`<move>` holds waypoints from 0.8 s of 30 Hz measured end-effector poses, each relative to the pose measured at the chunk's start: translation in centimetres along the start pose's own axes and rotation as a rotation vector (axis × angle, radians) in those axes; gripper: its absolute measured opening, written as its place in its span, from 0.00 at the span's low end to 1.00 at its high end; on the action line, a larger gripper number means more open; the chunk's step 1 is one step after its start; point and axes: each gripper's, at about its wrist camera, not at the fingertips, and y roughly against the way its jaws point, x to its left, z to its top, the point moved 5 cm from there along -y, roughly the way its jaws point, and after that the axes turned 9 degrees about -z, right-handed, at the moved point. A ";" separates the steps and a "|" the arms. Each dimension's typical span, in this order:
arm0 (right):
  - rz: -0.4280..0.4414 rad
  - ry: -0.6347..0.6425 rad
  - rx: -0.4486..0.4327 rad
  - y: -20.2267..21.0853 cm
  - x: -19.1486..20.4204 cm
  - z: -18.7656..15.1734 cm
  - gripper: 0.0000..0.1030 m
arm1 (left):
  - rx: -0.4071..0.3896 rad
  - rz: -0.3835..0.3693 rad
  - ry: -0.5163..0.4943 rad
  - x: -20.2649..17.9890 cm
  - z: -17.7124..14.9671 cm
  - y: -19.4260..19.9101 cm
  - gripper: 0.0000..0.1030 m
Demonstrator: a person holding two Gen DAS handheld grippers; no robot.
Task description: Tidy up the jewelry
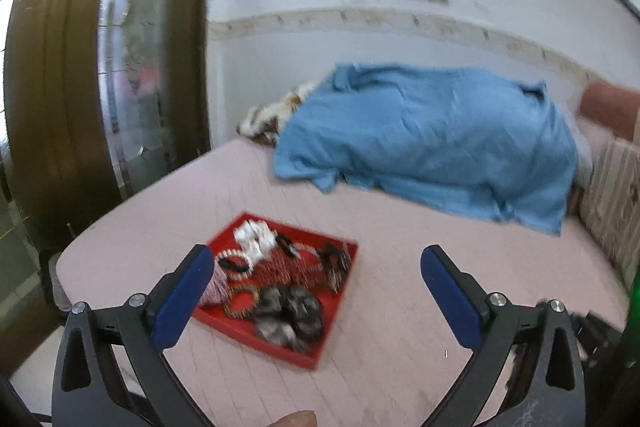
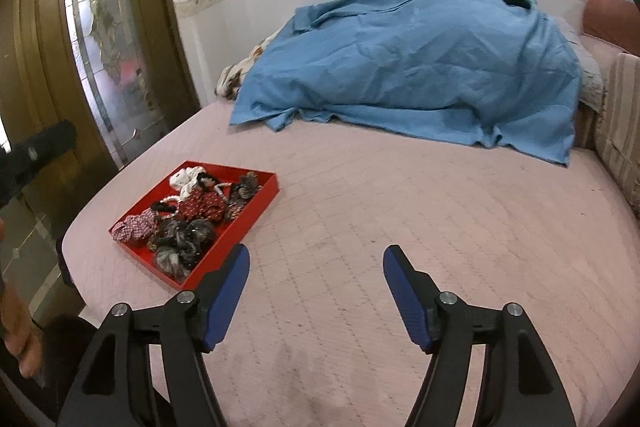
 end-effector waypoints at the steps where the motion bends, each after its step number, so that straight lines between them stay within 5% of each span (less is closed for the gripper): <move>1: -0.004 -0.009 -0.004 0.2 -0.5 -0.1 0.73 | 0.025 0.000 -0.008 -0.4 -0.4 -0.5 1.00; 9: -0.033 -0.066 0.003 0.4 -3.1 -0.8 0.73 | 0.147 0.124 -0.076 -1.5 -3.3 -2.5 1.00; 24: -0.051 0.014 0.006 0.3 -1.1 -1.7 0.77 | 0.227 0.115 -0.040 0.3 -5.1 -3.6 1.00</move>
